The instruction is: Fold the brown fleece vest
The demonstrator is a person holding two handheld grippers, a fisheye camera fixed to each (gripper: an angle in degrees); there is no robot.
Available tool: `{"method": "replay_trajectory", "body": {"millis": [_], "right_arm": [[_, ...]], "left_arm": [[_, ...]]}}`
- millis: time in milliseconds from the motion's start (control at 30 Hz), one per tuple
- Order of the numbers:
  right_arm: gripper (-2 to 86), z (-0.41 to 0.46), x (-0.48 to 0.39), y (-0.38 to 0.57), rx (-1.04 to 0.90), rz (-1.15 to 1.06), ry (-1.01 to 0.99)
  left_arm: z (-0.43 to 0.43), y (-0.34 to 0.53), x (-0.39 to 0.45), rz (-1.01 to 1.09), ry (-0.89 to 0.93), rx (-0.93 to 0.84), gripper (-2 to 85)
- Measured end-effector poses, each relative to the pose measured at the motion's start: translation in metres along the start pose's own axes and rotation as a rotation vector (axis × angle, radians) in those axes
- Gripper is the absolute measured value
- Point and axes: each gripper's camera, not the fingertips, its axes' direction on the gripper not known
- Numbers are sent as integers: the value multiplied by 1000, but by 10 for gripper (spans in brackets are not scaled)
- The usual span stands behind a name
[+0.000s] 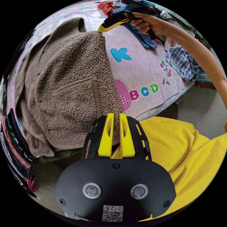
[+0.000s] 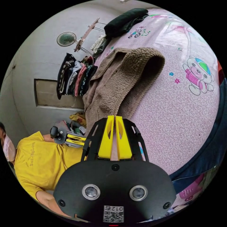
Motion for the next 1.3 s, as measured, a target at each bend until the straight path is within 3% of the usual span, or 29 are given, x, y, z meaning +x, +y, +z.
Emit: {"method": "replay_trajectory", "body": {"millis": [333,400,467,567,633,867,1067,1300], "right_arm": [[5,-32,-4,12,17,9,-21],[5,-29,4,14,11,60,-25],[6,-31,5,17,37,78,-44],[6,-35,1,20,45,72,-24],[7,-37,1,19,40,71,-24],[7,-36,-4,10,4,59,-2],[7,-32,-3,10,16,76,-13],[5,-28,-11,6,21,40,-33]], "left_arm": [[-24,9,81,126,-200,34,6],[-1,5,82,148,-73,-46,7],[5,17,62,39,66,-21,11],[-3,51,18,-160,115,75,24],[-1,71,4,-175,120,95,38],[21,98,53,170,-70,30,85],[40,101,72,222,-240,46,86],[47,87,88,263,-293,67,25]]}}
